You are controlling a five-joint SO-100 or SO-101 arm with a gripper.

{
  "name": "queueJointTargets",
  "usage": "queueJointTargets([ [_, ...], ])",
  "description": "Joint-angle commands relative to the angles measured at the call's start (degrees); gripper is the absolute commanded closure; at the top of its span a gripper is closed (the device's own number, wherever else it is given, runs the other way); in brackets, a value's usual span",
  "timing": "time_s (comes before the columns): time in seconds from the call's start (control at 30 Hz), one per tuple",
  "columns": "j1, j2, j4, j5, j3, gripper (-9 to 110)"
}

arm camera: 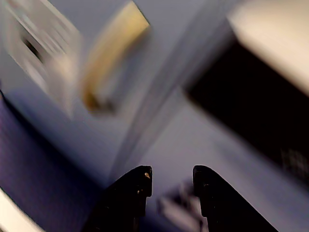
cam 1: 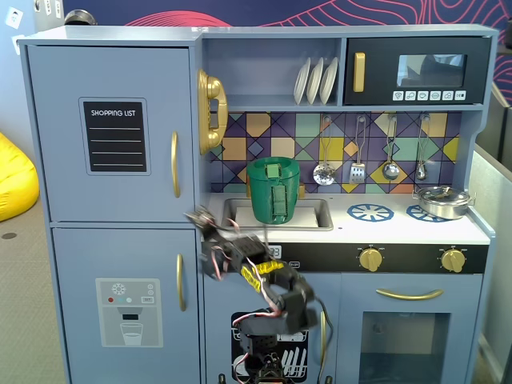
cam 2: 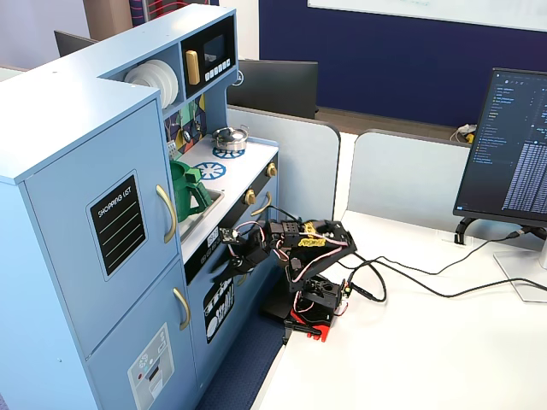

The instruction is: Close the left cabinet door

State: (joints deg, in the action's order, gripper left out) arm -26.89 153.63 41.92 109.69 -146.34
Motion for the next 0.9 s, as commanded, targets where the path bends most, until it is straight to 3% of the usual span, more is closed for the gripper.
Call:
queueJointTargets([
  [0.0, 12.48, 10.46, 11.78, -7.47, -9.76, 101],
  [0.3, 23.38, 24.26, 33.31, -20.13, -24.87, 101],
  [0.7, 26.54, 28.39, 45.79, -23.38, -25.31, 101],
  [0.87, 26.89, 28.48, 45.79, -23.55, -25.31, 100],
])
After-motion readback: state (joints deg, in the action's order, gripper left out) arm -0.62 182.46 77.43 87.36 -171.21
